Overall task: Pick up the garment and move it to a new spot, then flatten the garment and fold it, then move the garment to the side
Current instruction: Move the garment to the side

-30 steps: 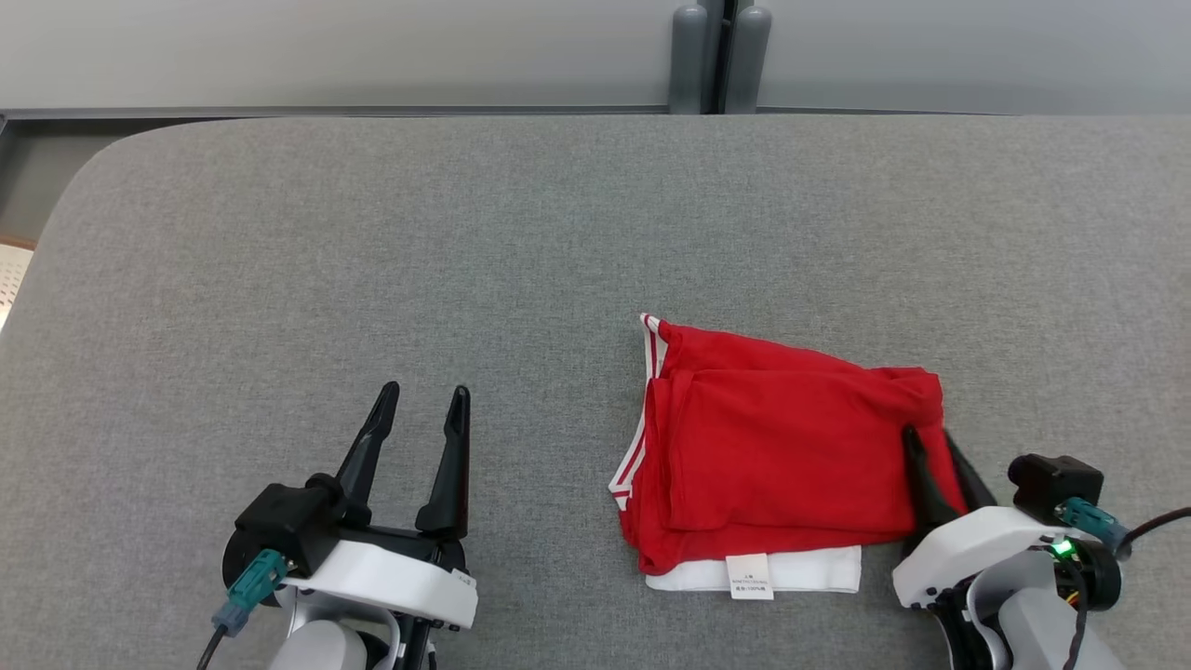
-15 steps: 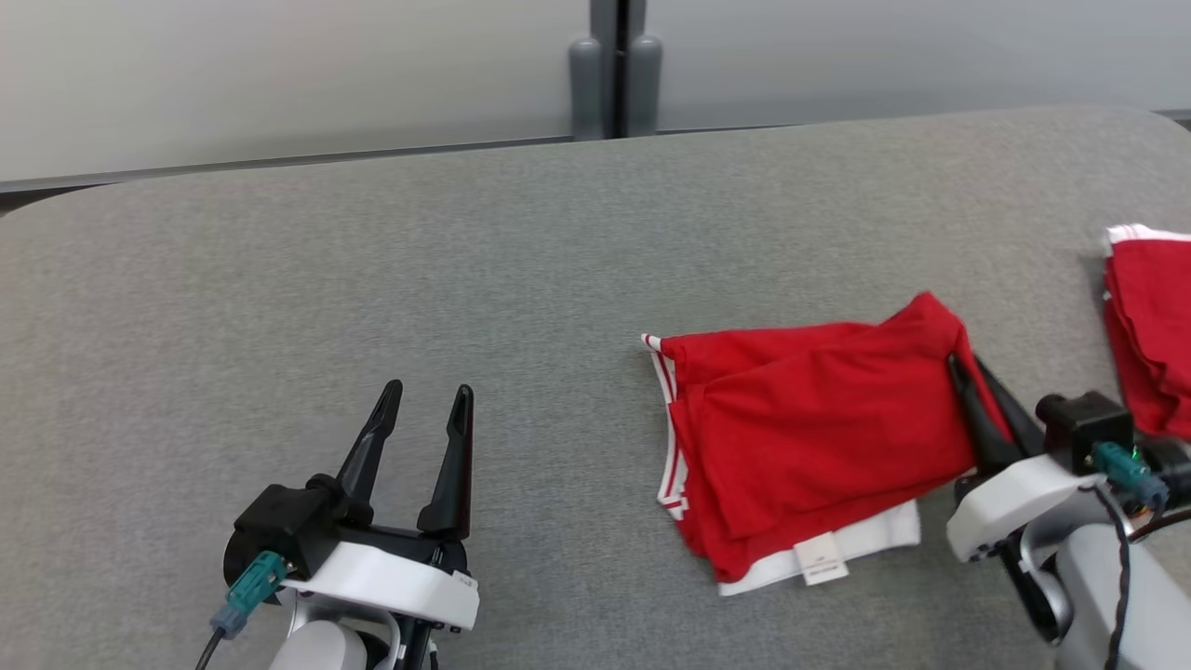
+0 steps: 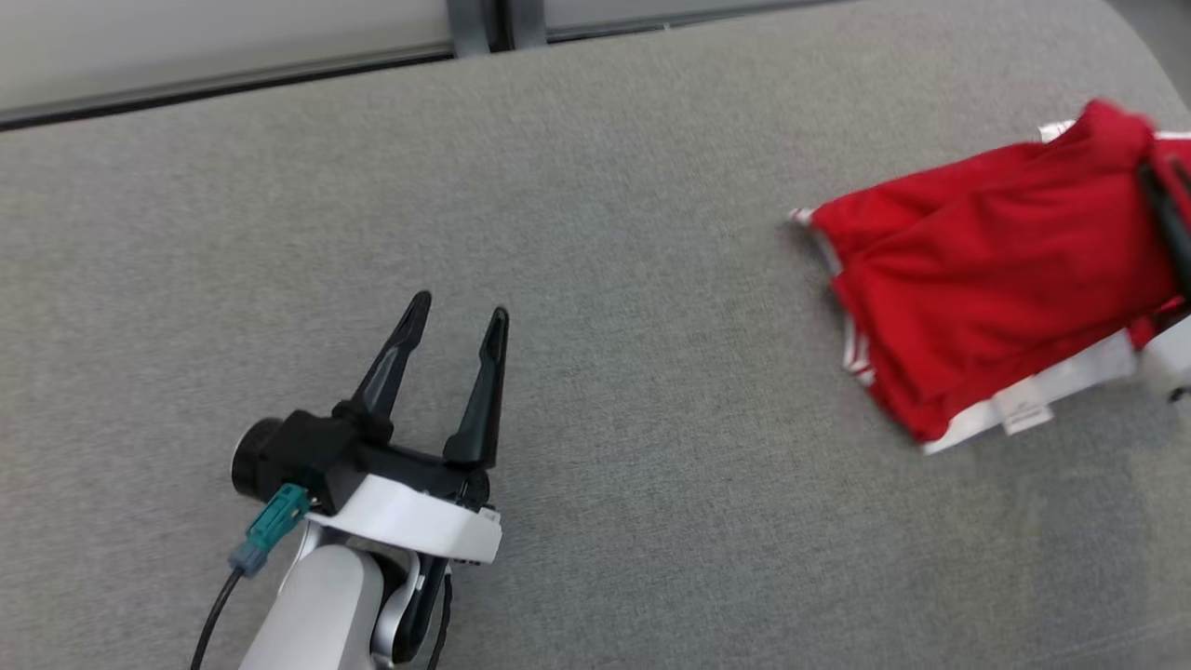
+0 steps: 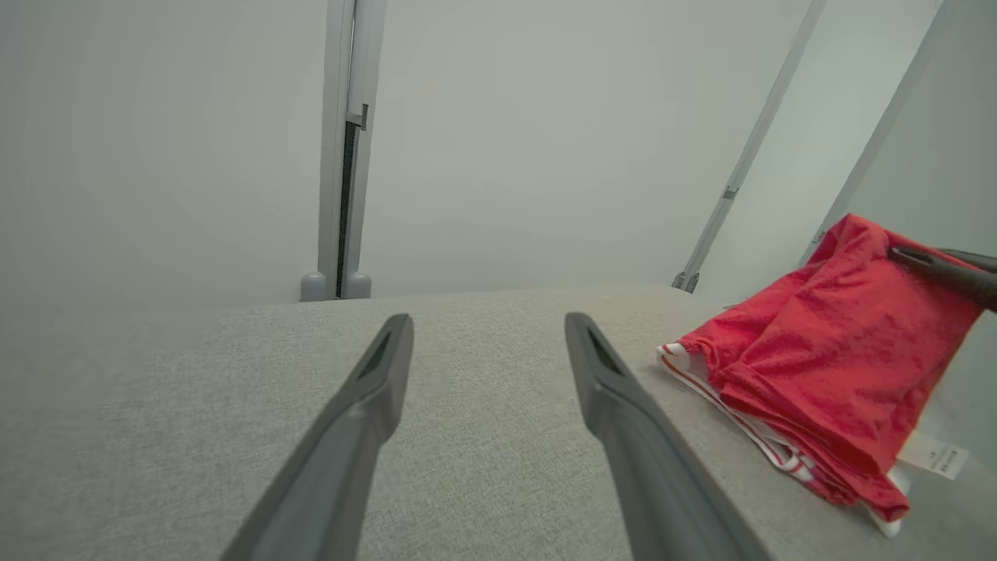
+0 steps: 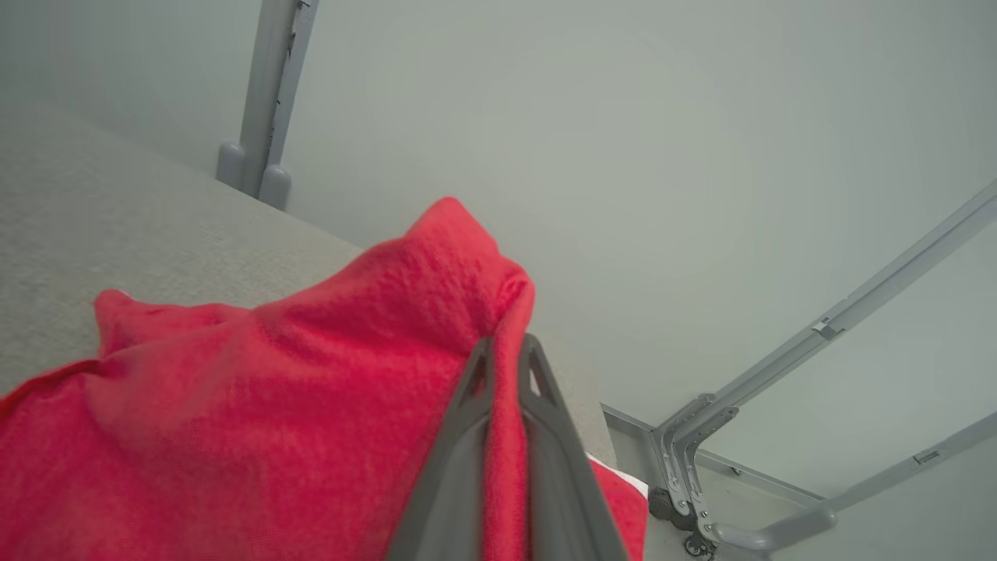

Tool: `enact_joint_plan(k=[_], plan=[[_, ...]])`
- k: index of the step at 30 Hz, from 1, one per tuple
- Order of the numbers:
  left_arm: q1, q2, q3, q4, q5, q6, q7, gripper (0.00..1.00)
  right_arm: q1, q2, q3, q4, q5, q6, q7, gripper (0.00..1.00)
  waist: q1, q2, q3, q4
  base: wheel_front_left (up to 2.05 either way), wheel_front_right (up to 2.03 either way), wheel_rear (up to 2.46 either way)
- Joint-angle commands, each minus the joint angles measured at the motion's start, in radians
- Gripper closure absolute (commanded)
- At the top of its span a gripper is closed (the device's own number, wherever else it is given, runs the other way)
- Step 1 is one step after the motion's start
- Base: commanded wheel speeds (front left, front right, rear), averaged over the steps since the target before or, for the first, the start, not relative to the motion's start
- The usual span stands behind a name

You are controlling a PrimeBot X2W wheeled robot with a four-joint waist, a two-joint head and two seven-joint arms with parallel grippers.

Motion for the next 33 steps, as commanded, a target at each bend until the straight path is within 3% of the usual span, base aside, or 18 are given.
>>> enact_joint_plan(k=[1,7,16,22,23,24,33], plan=[[-0.031,0.004,-0.007,-0.007,0.018,-0.008,-0.001,0.0,-0.03,-0.02,-0.007,0.012,0.008,-0.001,-0.005,1.0,0.0,-0.0001,0.06,-0.041,0.0,0.0,0.0],[-0.109,0.004,-0.04,-0.027,0.058,-0.021,-0.001,0.0,-0.128,-0.072,-0.029,0.098,0.013,-0.001,-0.005,1.0,0.0,-0.0001,0.143,-0.087,0.0,0.0,0.0],[-0.18,0.005,-0.085,-0.052,0.073,-0.03,-0.001,0.0,-0.228,-0.115,-0.108,0.243,-0.011,-0.001,-0.005,1.0,0.0,-0.0001,0.209,-0.095,0.0,0.0,0.0],[-0.194,0.005,-0.085,-0.053,0.077,-0.032,-0.001,0.0,-0.252,-0.093,-0.167,0.347,-0.031,-0.001,-0.005,1.0,0.0,-0.0001,0.23,-0.086,0.0,0.0,0.0],[-0.194,0.004,-0.085,-0.049,0.078,-0.033,-0.001,0.0,-0.257,-0.093,-0.178,0.346,-0.039,-0.001,-0.005,0.32,0.0,-0.0001,0.232,-0.085,0.0,0.0,0.0],[-0.194,0.004,-0.088,-0.045,0.079,-0.036,-0.001,0.0,-0.258,-0.092,-0.199,0.353,-0.056,-0.001,-0.005,0.0,0.0,-0.0001,0.231,-0.08,0.0,0.0,0.0],[-0.156,0.004,-0.083,-0.042,0.027,-0.03,-0.001,0.0,-0.215,-0.007,-0.243,0.299,-0.104,-0.001,-0.005,0.0,0.0,-0.0001,0.134,-0.04,0.0,0.0,0.0]])
